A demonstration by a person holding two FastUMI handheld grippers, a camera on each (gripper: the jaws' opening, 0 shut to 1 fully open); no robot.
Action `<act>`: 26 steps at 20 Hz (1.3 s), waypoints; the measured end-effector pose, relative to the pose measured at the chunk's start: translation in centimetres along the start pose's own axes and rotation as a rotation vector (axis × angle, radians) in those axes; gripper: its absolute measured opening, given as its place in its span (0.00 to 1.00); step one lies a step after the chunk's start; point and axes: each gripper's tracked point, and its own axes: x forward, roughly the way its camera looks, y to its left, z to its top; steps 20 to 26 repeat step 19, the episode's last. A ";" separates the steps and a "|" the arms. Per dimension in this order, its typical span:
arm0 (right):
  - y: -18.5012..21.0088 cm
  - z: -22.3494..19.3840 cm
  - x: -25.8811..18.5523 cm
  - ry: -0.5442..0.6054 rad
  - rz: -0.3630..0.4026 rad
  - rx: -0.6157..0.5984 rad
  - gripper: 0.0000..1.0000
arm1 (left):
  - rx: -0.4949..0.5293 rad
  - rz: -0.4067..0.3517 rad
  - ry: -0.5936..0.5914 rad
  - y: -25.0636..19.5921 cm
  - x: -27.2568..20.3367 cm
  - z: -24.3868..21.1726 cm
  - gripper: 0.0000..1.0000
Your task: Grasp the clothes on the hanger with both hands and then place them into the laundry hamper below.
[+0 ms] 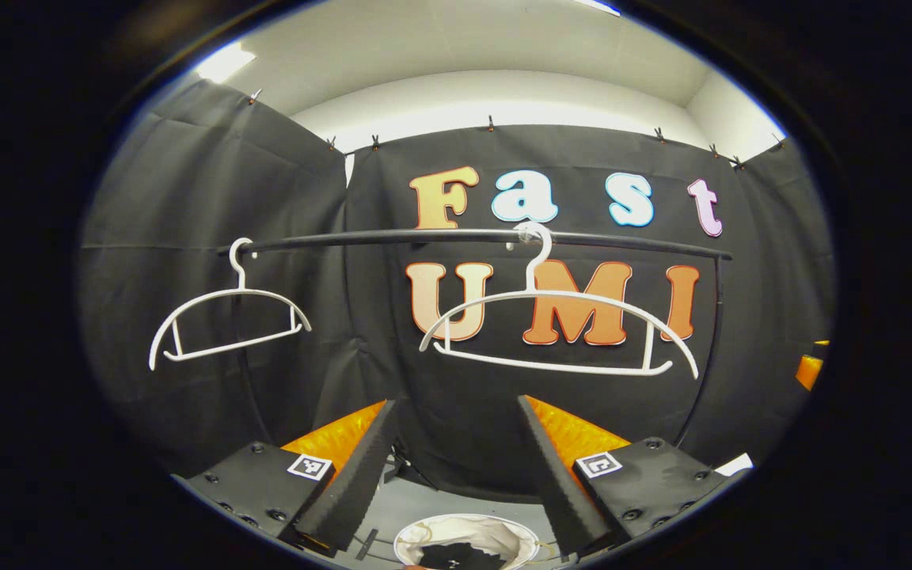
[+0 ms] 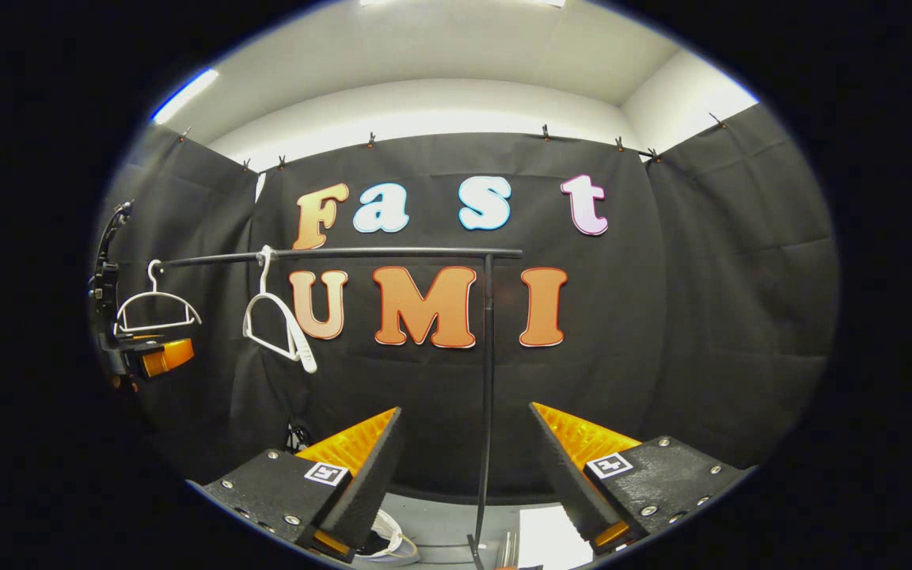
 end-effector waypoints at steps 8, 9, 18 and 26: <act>-0.7 1.2 0.1 -0.027 -0.003 -0.014 1.00 | -0.003 0.008 -0.005 -0.1 -0.1 0.1 0.94; -0.9 1.2 0.1 -0.028 -0.004 -0.012 1.00 | 0.004 0.009 -0.004 -0.1 0.0 0.2 0.94; -2.3 1.5 0.2 -0.032 -0.021 -0.010 1.00 | 0.010 0.005 -0.006 -0.8 0.1 0.3 0.94; -2.4 1.6 0.3 -0.032 -0.021 -0.009 1.00 | 0.015 0.007 -0.006 -0.8 0.0 0.3 0.94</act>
